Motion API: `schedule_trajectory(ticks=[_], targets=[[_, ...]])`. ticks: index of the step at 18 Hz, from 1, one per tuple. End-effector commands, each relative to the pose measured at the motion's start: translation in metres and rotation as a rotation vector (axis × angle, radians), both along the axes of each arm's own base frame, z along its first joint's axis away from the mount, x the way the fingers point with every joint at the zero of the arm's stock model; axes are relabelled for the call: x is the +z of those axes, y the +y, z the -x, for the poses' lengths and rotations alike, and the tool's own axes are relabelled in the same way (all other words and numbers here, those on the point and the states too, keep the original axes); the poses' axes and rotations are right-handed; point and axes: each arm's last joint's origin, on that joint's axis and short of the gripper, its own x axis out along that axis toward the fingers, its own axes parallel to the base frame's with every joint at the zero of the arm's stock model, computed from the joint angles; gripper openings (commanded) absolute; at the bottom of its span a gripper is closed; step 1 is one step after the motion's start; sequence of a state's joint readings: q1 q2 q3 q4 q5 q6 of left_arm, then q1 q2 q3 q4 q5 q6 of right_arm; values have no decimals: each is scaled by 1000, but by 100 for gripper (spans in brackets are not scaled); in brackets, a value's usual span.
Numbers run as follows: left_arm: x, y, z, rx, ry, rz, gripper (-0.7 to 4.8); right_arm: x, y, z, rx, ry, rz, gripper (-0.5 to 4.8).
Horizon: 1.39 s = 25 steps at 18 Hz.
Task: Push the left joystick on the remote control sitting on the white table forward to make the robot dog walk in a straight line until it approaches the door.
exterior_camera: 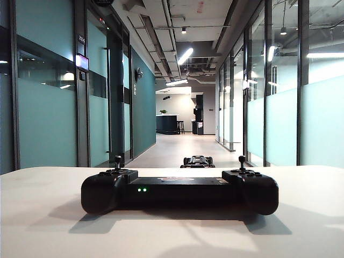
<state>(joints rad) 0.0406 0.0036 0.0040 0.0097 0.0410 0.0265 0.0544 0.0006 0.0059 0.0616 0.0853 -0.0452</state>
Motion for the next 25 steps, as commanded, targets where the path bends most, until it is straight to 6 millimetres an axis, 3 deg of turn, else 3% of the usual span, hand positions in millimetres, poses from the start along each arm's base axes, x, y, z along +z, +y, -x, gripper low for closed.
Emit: schedule_trajectory(ticks=[1, 9, 13, 17, 25], targets=[[3, 0, 0, 5, -24, -4, -5, 0, 0, 0, -3, -16, -1, -1], [7, 1, 1, 19, -64, -1, -5, 14, 0, 3, -3, -46, -3, -1], [11, 1, 1, 19, -102, -2, -5, 43, -1, 12, -3, -90, -5, -2], [31, 0, 6, 14, -142, 60, -5, 74, -1, 18, -1, -80, -9, -3], [68, -3, 3, -108, -82, 151, -5, 145, 3, -3, 80, 93, -71, -3]])
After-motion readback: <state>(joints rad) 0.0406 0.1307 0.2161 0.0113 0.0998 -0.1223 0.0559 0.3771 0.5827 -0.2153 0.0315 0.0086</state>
